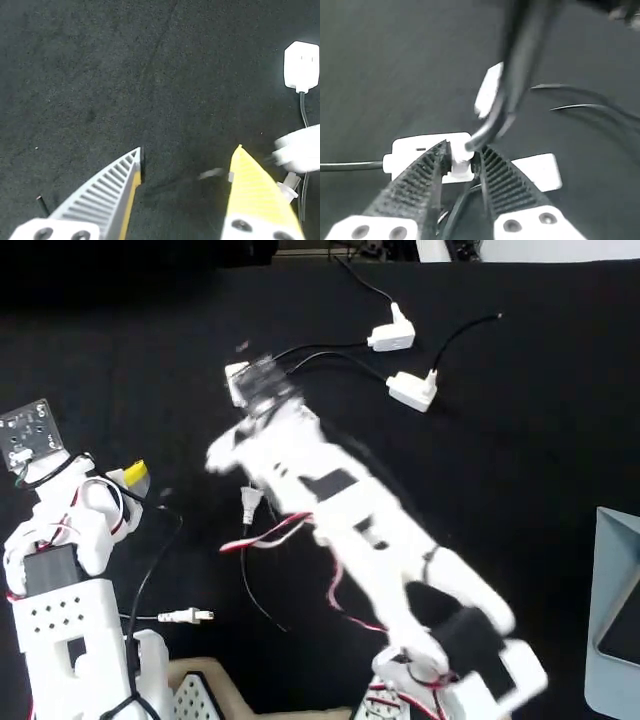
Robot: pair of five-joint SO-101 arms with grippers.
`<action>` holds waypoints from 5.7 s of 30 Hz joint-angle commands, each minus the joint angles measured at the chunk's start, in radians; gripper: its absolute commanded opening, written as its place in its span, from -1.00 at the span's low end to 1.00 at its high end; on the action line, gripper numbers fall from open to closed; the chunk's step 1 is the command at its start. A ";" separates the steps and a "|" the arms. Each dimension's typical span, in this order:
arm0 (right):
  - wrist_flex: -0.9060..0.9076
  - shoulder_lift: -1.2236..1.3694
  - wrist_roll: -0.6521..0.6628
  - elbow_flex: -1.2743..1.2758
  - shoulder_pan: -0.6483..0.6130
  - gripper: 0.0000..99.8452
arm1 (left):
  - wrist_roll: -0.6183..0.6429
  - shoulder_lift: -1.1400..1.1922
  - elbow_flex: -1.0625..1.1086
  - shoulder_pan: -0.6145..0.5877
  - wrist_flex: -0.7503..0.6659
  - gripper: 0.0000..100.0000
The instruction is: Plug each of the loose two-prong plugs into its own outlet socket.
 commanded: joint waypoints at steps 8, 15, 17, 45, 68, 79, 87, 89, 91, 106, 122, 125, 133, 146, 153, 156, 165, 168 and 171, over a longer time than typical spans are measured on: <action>-0.023 -0.120 -0.075 -0.031 0.385 -0.97 | -0.008 -0.012 -0.002 -0.007 0.002 -0.44; -0.018 0.015 -0.227 -0.134 0.559 -0.97 | -0.009 -0.012 -0.002 -0.007 0.002 -0.44; -0.014 0.073 -0.301 -0.191 0.606 -0.94 | -0.009 -0.012 -0.002 -0.007 0.003 -0.44; 0.512 -0.418 -0.218 0.128 0.018 -0.73 | -0.187 -0.002 -0.174 -0.045 0.187 -0.43; 0.522 -0.211 -0.071 0.114 -0.585 -0.73 | -0.433 -0.002 -0.045 -0.403 0.187 -0.43; 0.516 -0.058 -0.068 0.022 -0.706 -0.72 | -0.425 -0.002 -0.002 -0.424 0.187 -0.43; 0.548 0.139 -0.018 -0.113 -0.684 -0.72 | -0.427 -0.002 0.002 -0.432 0.189 -0.43; 0.548 0.154 -0.017 -0.125 -0.684 -0.72 | -0.427 -0.002 0.002 -0.432 0.189 -0.43; 0.548 0.165 -0.003 -0.125 -0.684 -0.72 | -0.427 -0.002 0.002 -0.432 0.189 -0.43; 0.591 0.170 0.018 -0.139 -0.694 -0.73 | -0.428 -0.008 -0.041 -0.518 0.242 -0.44; 0.690 0.102 0.018 -0.153 -0.717 -0.73 | -0.430 -0.003 -0.050 -0.599 0.242 -0.44; 0.678 0.104 0.018 -0.137 -0.718 -0.73 | -0.430 -0.003 -0.048 -0.595 0.242 -0.44; 0.644 0.154 0.018 -0.102 -0.764 -0.73 | -0.427 -0.003 -0.047 -0.590 0.242 -0.44; 0.601 0.321 0.020 -0.111 -0.760 -0.75 | -0.428 -0.003 -0.027 -0.562 0.242 -0.44; 0.591 0.320 0.069 -0.128 -0.671 -0.98 | -0.430 -0.003 -0.027 -0.567 0.242 -0.44; 0.595 0.286 0.066 -0.134 -0.618 -0.98 | -0.430 -0.005 -0.027 -0.565 0.242 -0.44; 0.756 -0.030 -0.014 -0.134 -0.405 -0.98 | -0.427 -0.011 -0.025 -0.559 0.242 -0.44; 0.795 -0.114 -0.060 -0.134 -0.316 -0.98 | -0.425 -0.011 -0.025 -0.558 0.242 -0.44; 0.815 -0.165 -0.143 -0.117 -0.207 -0.98 | -0.425 -0.009 -0.025 -0.558 0.242 -0.44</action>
